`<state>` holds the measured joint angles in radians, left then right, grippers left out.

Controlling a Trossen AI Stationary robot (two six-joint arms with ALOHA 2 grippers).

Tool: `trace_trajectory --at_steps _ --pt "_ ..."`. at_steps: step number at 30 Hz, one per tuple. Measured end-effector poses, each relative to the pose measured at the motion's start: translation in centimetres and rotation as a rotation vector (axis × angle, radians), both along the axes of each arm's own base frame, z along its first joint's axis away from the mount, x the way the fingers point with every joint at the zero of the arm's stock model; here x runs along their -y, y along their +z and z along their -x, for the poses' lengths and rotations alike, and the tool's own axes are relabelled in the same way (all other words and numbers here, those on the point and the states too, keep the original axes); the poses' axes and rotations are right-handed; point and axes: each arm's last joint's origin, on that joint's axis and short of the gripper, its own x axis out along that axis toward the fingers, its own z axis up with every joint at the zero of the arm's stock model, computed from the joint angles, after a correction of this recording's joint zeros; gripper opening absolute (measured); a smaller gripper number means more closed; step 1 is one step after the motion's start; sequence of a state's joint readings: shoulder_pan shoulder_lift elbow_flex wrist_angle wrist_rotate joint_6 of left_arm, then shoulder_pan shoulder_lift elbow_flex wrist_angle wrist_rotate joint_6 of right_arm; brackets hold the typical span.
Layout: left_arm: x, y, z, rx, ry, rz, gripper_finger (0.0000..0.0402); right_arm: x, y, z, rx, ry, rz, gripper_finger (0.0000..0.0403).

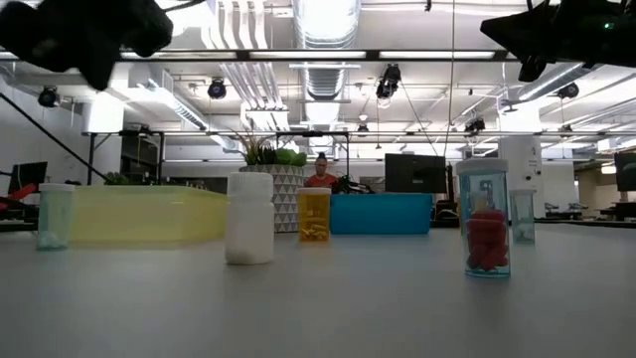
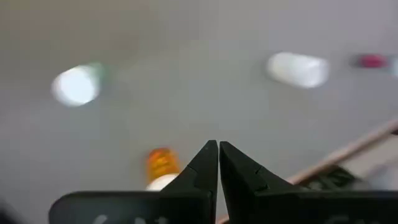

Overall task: Pick and place medicine bottles into bin by pill shape (circle, oval)
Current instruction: Put the blue tablet bottle into the yellow bin

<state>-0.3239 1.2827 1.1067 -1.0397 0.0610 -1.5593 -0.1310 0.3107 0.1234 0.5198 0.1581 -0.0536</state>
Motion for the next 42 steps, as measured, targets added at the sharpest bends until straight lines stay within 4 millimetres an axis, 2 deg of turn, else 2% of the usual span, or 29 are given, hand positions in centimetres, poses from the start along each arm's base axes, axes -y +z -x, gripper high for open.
trace_trajectory --at_steps 6,16,20,24,27,31,35,42 --pt "0.5 -1.6 1.0 -0.228 0.021 -0.088 0.0000 0.0 0.0 0.0 0.003 0.003 -0.009 0.0009" --pt "-0.3 -3.3 2.3 -0.228 0.023 -0.179 0.0004 0.0 -0.2 -0.1 -0.012 0.011 -0.035 0.0009" --pt "-0.5 -3.8 2.7 -0.229 0.049 -0.201 0.0036 0.0 -0.2 -0.1 -0.013 0.011 -0.035 0.0009" --pt "-0.6 -4.9 2.9 -0.238 0.056 -0.204 0.0094 0.0 -0.3 -0.1 -0.014 0.011 -0.036 0.0009" --pt "-0.6 -5.8 2.9 -0.276 0.126 -0.205 0.0138 0.0 -0.3 -0.1 -0.015 0.011 -0.036 0.0009" --pt "-0.5 -6.5 2.5 -0.306 0.126 -0.222 0.0178 0.0 -0.3 -0.1 -0.015 0.011 -0.036 0.0009" --pt "-0.4 -6.9 2.3 -0.318 0.124 -0.239 0.0195 0.0 -0.3 -0.1 -0.016 0.011 -0.036 0.0009" --pt "-0.4 -7.5 1.5 -0.311 0.135 -0.241 0.0196 0.0 -0.3 -0.1 -0.018 0.011 -0.035 0.0009"
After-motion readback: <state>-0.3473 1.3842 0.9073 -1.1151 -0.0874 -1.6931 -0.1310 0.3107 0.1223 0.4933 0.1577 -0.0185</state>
